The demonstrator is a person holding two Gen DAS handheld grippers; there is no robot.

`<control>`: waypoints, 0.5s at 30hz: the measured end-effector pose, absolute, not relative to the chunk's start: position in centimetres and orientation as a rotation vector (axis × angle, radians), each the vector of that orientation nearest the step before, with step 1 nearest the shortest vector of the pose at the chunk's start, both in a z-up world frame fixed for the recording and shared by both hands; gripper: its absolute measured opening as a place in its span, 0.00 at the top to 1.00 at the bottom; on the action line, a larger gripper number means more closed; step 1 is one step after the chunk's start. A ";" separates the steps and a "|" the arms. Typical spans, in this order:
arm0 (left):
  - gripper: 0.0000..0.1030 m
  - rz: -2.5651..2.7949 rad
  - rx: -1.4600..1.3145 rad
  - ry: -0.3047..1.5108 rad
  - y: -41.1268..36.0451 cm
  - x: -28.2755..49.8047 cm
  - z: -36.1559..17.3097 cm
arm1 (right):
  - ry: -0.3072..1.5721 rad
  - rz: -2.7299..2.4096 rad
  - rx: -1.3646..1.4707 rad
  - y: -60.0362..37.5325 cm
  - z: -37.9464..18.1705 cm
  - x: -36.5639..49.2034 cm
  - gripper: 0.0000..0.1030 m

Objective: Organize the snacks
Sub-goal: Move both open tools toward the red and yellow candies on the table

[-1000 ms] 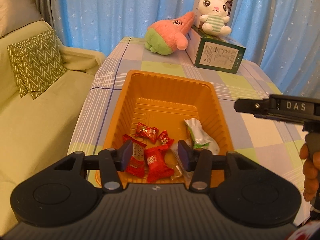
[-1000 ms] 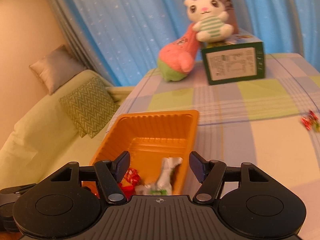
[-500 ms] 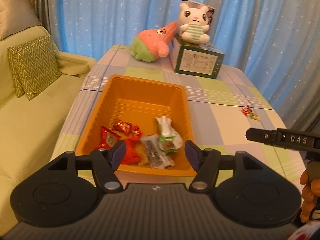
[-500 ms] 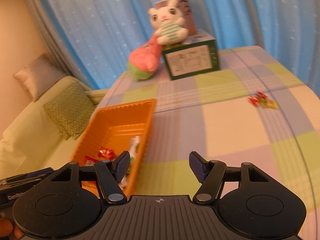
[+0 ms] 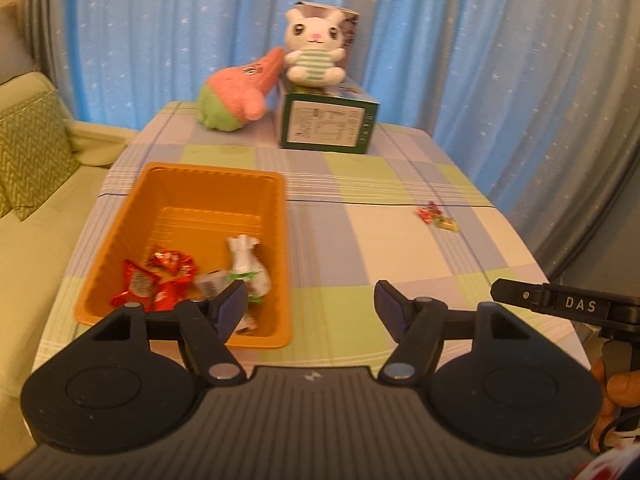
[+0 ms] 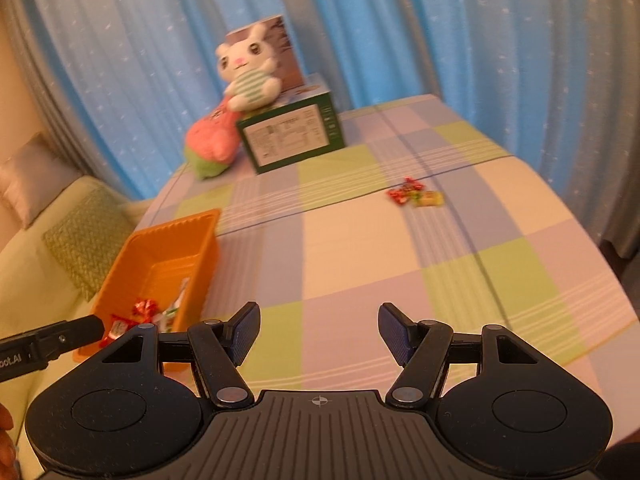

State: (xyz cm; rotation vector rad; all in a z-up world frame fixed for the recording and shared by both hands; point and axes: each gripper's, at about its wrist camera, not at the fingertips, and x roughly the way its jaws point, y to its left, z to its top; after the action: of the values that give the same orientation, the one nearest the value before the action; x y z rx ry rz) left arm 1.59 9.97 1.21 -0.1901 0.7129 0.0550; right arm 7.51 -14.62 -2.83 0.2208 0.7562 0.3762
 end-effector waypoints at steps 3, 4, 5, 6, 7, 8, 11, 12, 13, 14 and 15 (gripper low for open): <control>0.35 0.033 -0.188 0.717 8.7 2.1 1.2 | 0.753 0.358 0.233 -15.9 -2.6 7.5 0.36; 0.35 0.021 -0.183 0.720 8.3 2.3 1.1 | 0.747 0.352 0.237 -16.4 -2.4 7.5 0.36; 0.35 0.014 -0.173 0.724 7.9 2.3 1.1 | 0.744 0.346 0.238 -16.8 -2.4 7.5 0.36; 0.35 0.009 -0.166 0.727 7.5 2.4 1.0 | 0.746 0.341 0.238 -17.1 -2.3 7.5 0.36; 0.35 0.002 -0.164 0.729 7.2 2.5 0.9 | 0.747 0.337 0.239 -17.4 -2.3 7.5 0.36; 0.35 -0.003 -0.164 0.732 7.0 2.7 0.8 | 0.746 0.333 0.241 -17.7 -2.3 7.5 0.36; 0.35 -0.016 -0.159 0.736 6.2 3.0 0.7 | 0.748 0.321 0.238 -18.3 -2.5 7.5 0.36; 0.35 -0.021 -0.158 0.737 5.9 3.1 0.7 | 0.747 0.318 0.239 -18.5 -2.6 7.4 0.36; 0.35 -0.025 -0.155 0.738 5.7 3.3 0.6 | 0.748 0.315 0.240 -18.7 -2.7 7.4 0.36; 0.35 -0.028 -0.153 0.738 5.4 3.5 0.6 | 0.749 0.310 0.240 -18.9 -2.7 7.4 0.36; 0.35 -0.032 -0.151 0.738 5.2 3.6 0.6 | 0.749 0.308 0.242 -19.1 -2.8 7.4 0.36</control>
State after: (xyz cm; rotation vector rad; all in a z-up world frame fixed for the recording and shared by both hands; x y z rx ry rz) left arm 3.58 5.20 0.58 -0.1512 0.7377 -0.0317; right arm 7.41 -19.14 -2.76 0.2418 0.7492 0.3076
